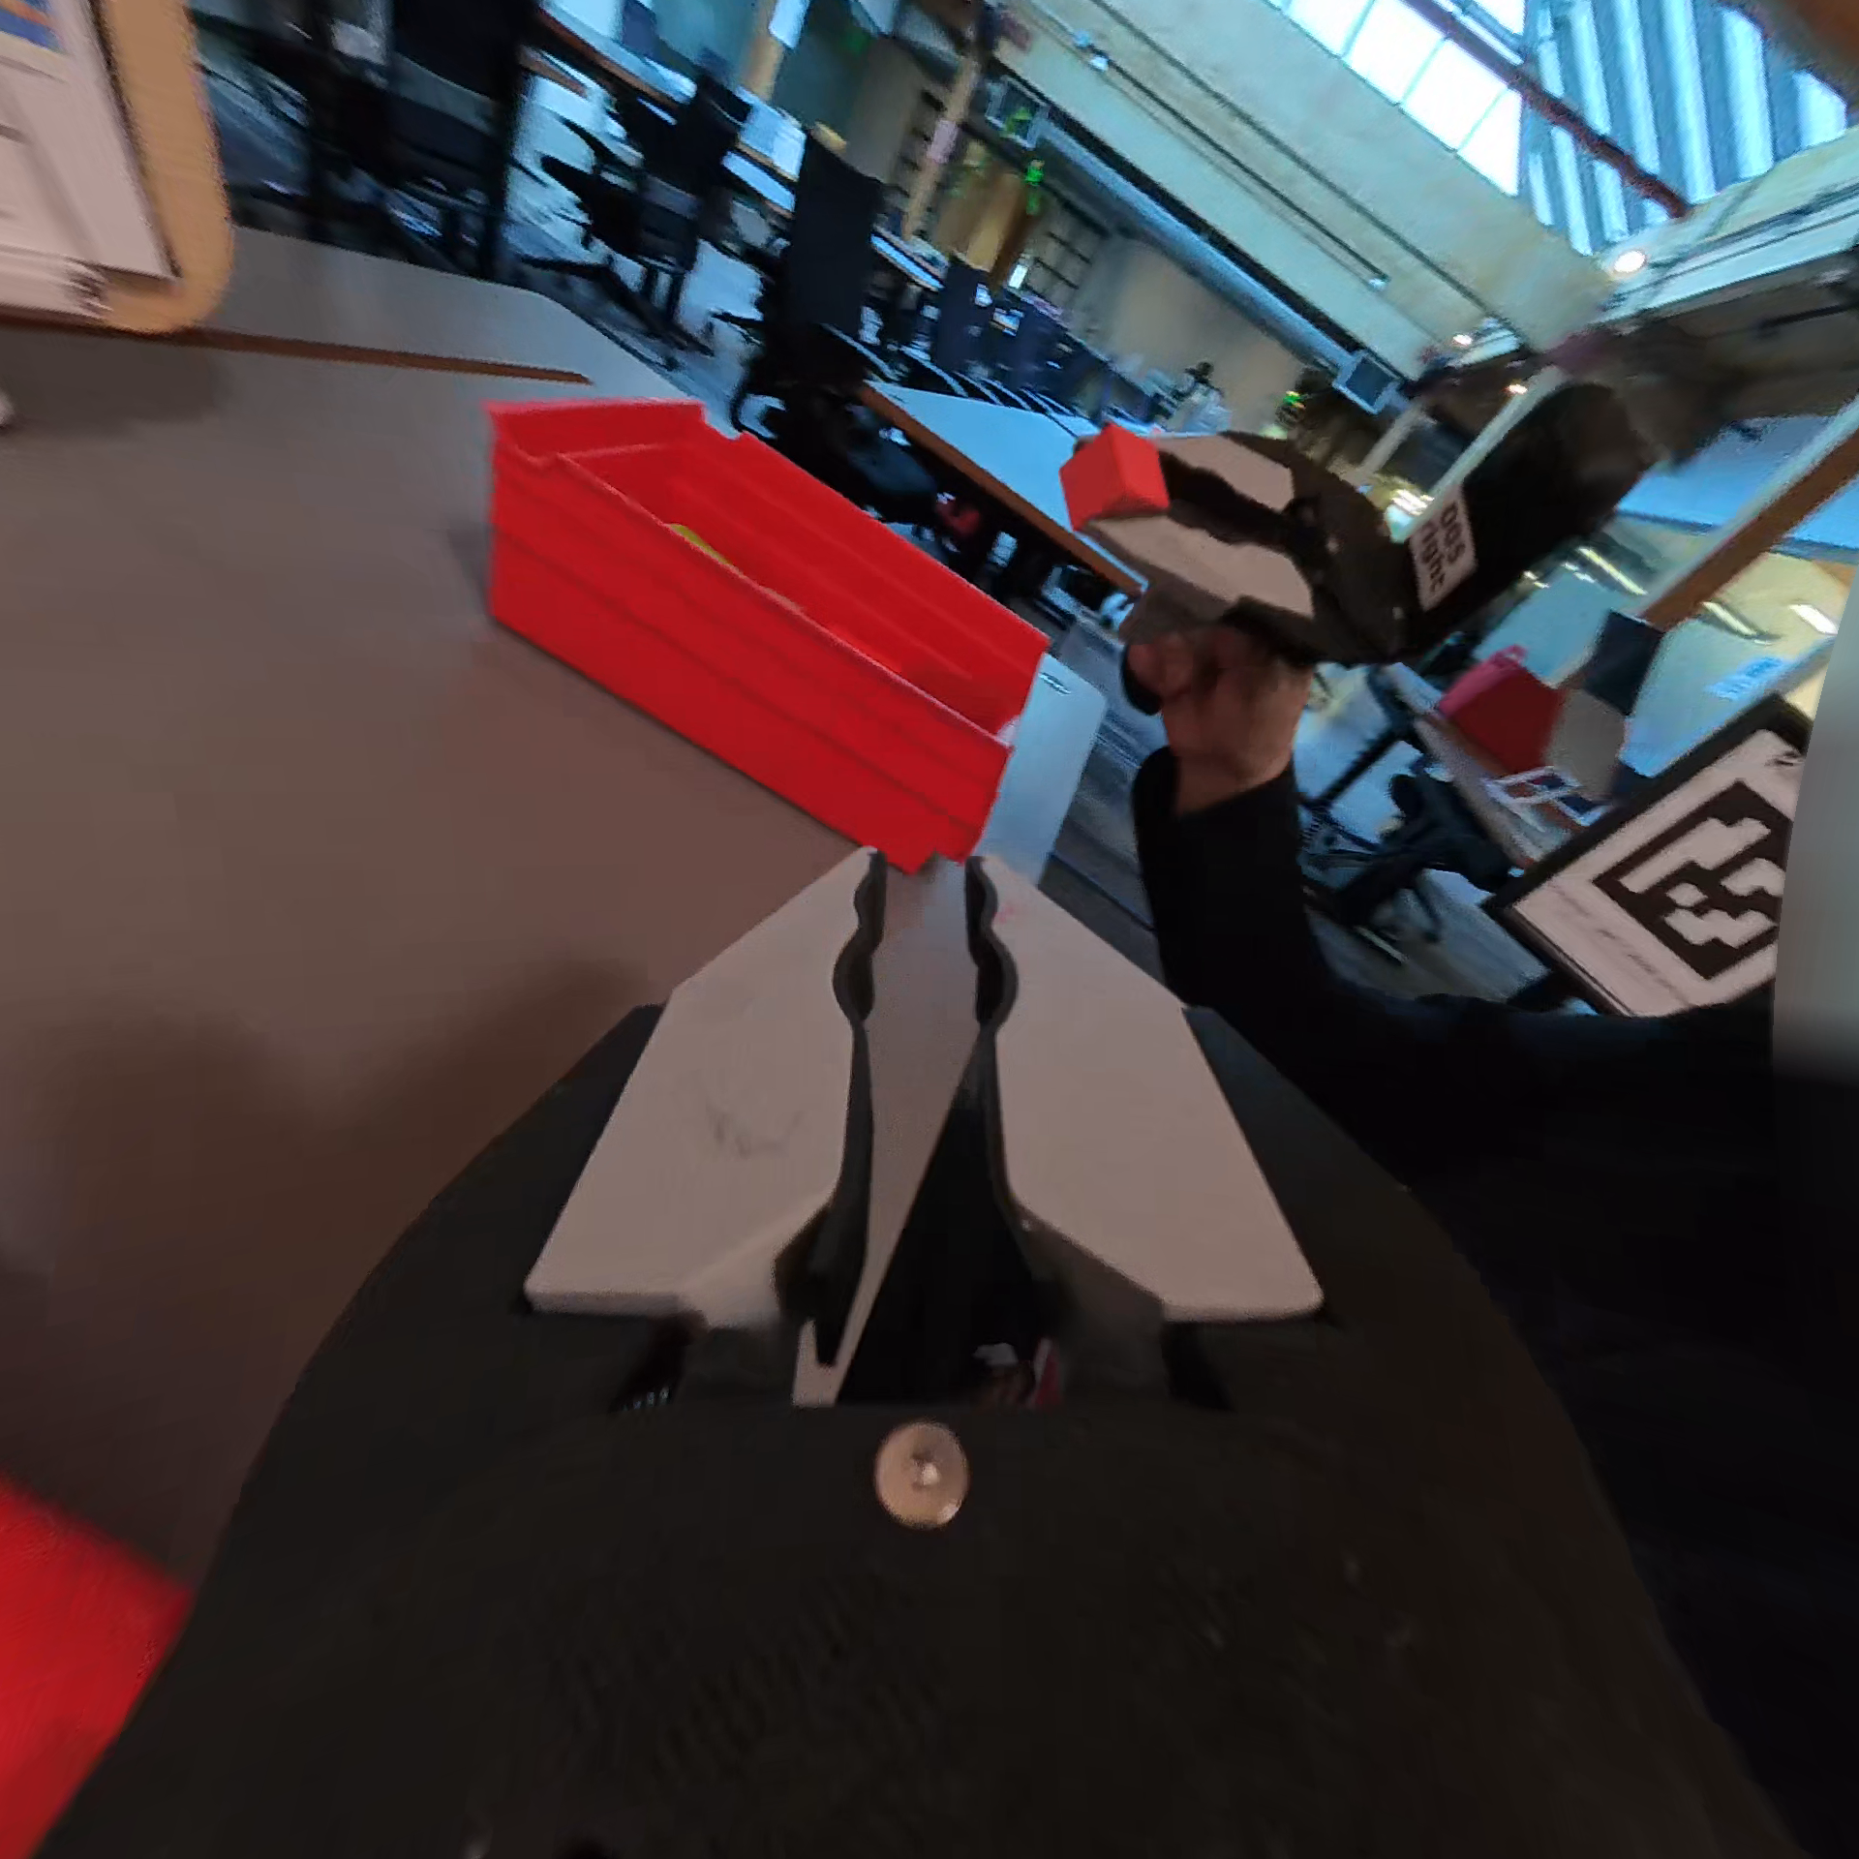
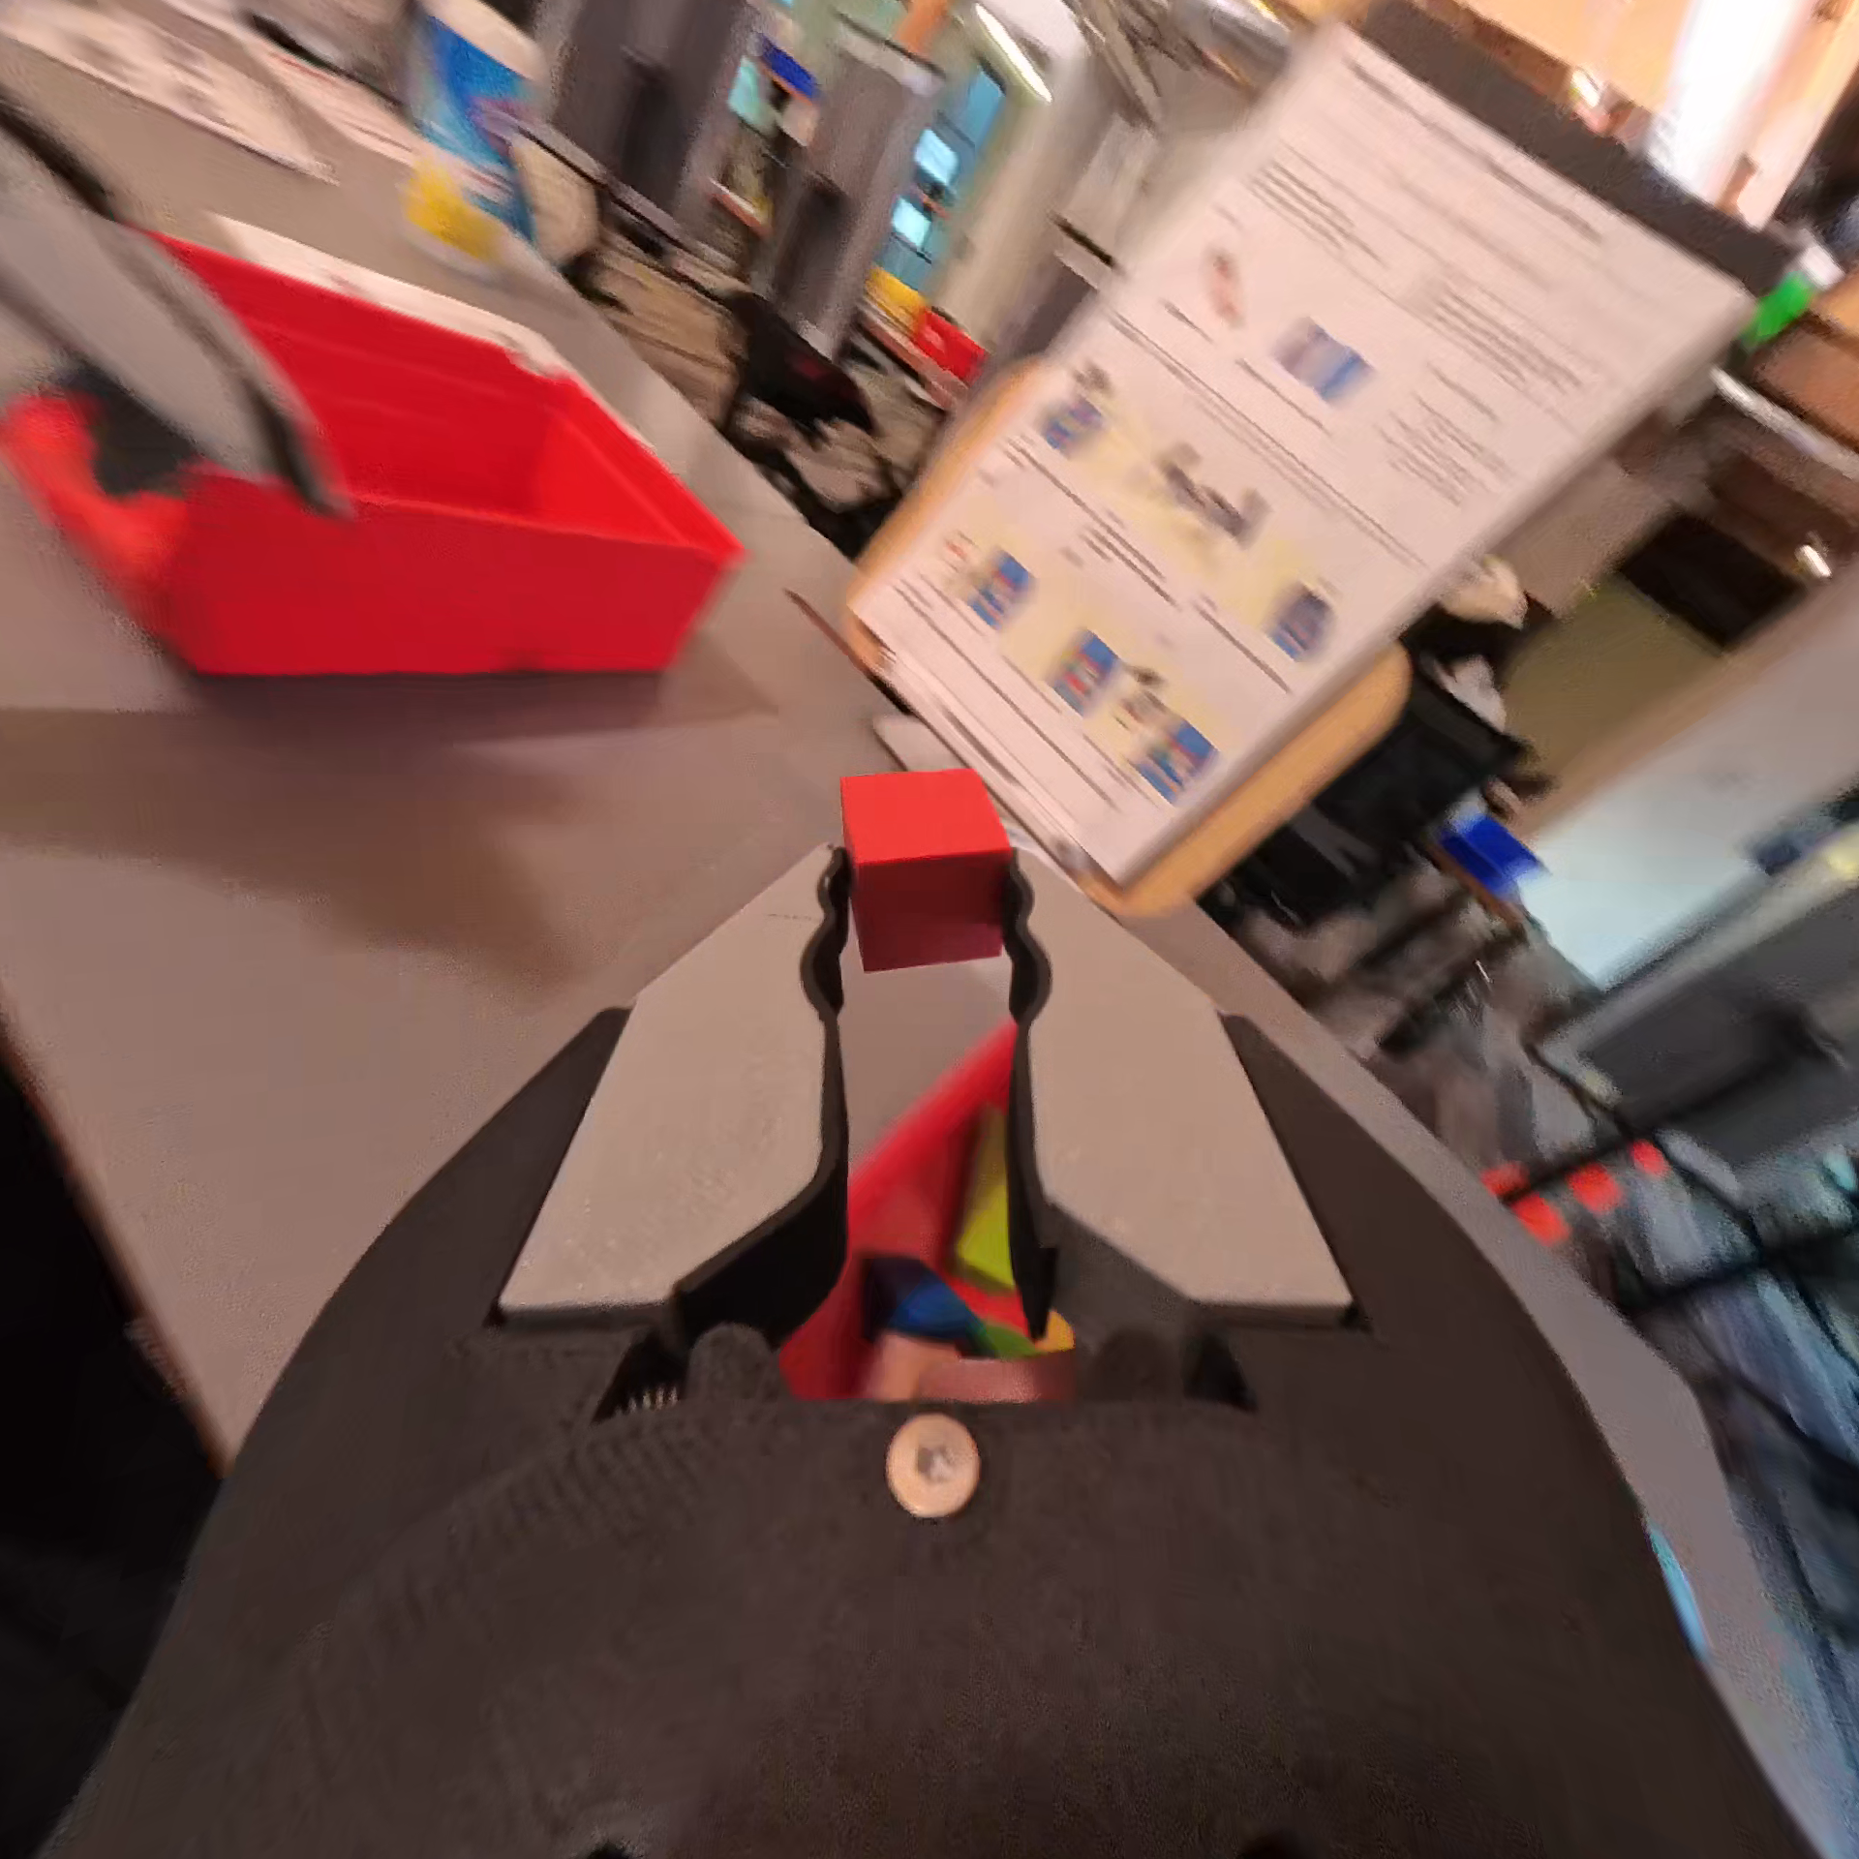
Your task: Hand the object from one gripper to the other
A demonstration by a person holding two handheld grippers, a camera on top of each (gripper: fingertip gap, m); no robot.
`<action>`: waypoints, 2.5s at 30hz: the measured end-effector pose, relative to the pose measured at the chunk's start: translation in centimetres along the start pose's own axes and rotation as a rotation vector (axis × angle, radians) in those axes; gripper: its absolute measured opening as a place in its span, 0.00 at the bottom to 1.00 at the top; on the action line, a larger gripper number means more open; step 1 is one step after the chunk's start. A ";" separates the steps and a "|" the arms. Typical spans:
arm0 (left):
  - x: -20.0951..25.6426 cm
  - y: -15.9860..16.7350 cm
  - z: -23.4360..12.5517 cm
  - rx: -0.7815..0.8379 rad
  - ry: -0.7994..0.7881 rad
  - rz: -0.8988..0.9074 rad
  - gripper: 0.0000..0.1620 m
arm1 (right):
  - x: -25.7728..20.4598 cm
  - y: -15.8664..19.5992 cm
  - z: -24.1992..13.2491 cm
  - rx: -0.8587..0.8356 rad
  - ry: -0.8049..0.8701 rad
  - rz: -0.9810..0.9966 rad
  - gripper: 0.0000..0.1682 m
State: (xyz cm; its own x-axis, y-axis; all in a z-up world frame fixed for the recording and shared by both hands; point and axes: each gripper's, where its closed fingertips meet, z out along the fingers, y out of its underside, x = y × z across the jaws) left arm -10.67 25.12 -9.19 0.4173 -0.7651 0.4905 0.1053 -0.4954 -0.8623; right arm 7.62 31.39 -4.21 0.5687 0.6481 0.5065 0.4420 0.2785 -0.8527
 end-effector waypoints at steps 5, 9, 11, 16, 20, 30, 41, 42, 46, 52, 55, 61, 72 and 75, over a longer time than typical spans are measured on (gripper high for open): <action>0.8 0.4 -0.6 -0.067 -0.070 0.084 0.06 | 8.1 12.4 -2.2 -0.440 0.115 0.209 0.17; 1.8 1.0 0.0 -0.114 -0.083 0.136 0.07 | 6.4 18.7 -2.7 -0.658 -0.033 0.361 0.17; 1.9 1.3 0.2 -0.133 -0.098 0.153 0.07 | 4.9 17.6 -1.8 -0.580 -0.143 0.411 0.16; 1.7 2.0 0.5 -0.159 -0.114 0.159 0.07 | 2.5 10.1 -1.6 -0.283 -0.292 0.356 0.16; 1.6 2.3 0.5 -0.165 -0.104 0.139 0.06 | 2.6 5.9 -2.4 -0.119 -0.281 0.316 0.15; 2.3 2.4 0.7 -0.172 -0.099 0.155 0.05 | 2.1 3.7 -3.6 -0.100 -0.214 0.191 0.15; 2.3 2.8 0.9 -0.191 -0.105 0.164 0.05 | -1.9 -2.6 -7.3 0.192 -0.568 0.331 0.15; 2.3 2.9 1.0 -0.194 -0.104 0.161 0.05 | -2.4 -3.1 -7.7 0.210 -0.599 0.335 0.15; 2.2 3.1 1.1 -0.202 -0.104 0.158 0.06 | -3.8 -4.5 -8.9 0.254 -0.688 0.335 0.15; 2.3 3.2 1.2 -0.203 -0.100 0.156 0.06 | -5.3 -6.5 -11.1 0.342 -0.824 0.355 0.15; 2.2 3.5 1.4 -0.212 -0.103 0.157 0.06 | -5.7 -7.2 -12.1 0.379 -0.884 0.373 0.15; 2.1 3.7 1.5 -0.219 -0.099 0.154 0.06 | -5.7 -7.1 -12.1 0.373 -0.891 0.383 0.15; 2.3 4.3 2.1 -0.249 -0.080 0.155 0.06 | 2.0 15.0 -0.3 -0.466 -0.296 0.482 0.16; 2.2 4.6 2.2 -0.265 -0.089 0.165 0.07 | 1.0 19.1 -0.2 -0.648 -0.312 0.446 0.16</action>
State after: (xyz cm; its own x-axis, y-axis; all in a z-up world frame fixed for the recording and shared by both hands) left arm -7.34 22.05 -12.40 0.4881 -0.8105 0.3237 -0.2042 -0.4667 -0.8606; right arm 16.78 37.23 -19.92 0.6088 0.7933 -0.0001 0.5862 -0.4499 -0.6737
